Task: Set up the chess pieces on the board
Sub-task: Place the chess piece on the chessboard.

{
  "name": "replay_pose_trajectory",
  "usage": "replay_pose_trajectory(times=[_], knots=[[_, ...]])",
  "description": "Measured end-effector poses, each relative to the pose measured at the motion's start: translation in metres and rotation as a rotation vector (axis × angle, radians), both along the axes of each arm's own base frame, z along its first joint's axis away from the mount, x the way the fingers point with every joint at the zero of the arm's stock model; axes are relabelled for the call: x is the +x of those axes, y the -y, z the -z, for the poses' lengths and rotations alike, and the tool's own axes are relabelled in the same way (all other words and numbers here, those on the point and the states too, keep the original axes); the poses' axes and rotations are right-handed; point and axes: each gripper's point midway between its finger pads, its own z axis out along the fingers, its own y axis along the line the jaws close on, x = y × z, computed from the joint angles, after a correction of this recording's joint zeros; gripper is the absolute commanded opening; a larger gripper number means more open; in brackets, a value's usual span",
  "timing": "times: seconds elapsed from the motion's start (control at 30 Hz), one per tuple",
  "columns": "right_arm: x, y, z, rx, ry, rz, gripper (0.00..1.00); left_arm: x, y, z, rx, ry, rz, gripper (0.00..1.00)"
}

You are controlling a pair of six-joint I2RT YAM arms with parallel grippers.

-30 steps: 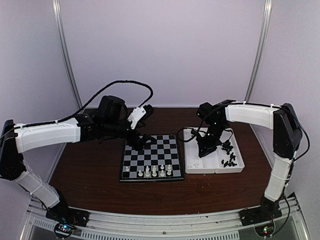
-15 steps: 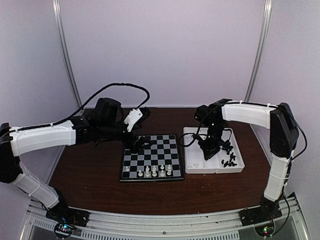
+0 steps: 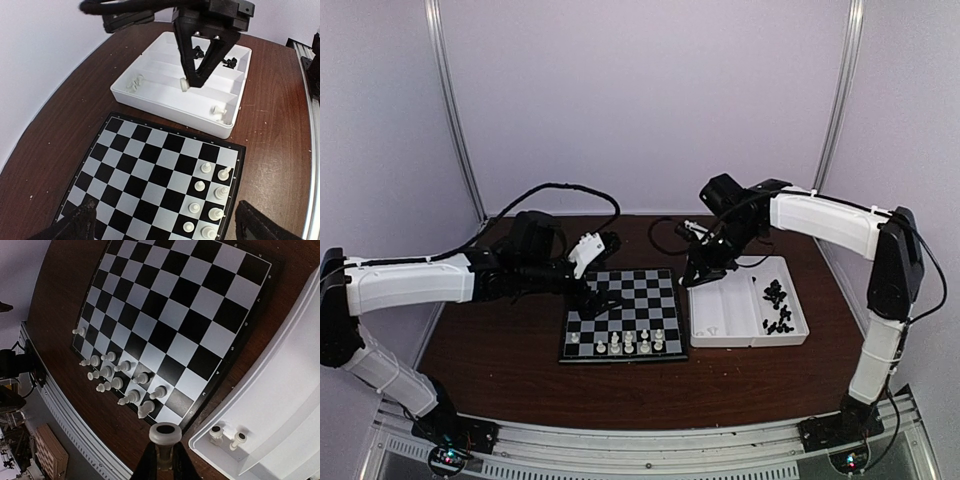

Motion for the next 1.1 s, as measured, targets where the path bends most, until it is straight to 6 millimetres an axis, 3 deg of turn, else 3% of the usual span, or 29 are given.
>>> replay_pose_trajectory(times=[0.13,0.23,0.37,0.47,0.77,1.1], knots=[[0.013,-0.033,-0.008,-0.003,0.031,-0.050,0.12,0.001,-0.002,-0.006,-0.006,0.021,-0.008,0.97],[0.015,-0.049,0.012,-0.077,0.031,-0.099,0.12,0.002,-0.006,-0.015,-0.012,0.042,-0.026,0.97],[-0.001,-0.046,0.052,-0.222,-0.032,-0.153,0.12,0.002,-0.013,-0.025,-0.017,0.069,-0.054,0.97],[-0.015,-0.038,0.070,-0.307,-0.070,-0.189,0.13,0.002,-0.018,-0.028,-0.016,0.080,-0.069,0.97],[-0.022,-0.026,0.069,-0.396,-0.068,-0.222,0.13,0.001,-0.025,-0.019,0.012,0.072,-0.091,0.98],[-0.025,-0.015,0.102,-0.497,-0.132,-0.247,0.13,0.000,-0.030,-0.017,0.024,0.073,-0.105,0.98]])
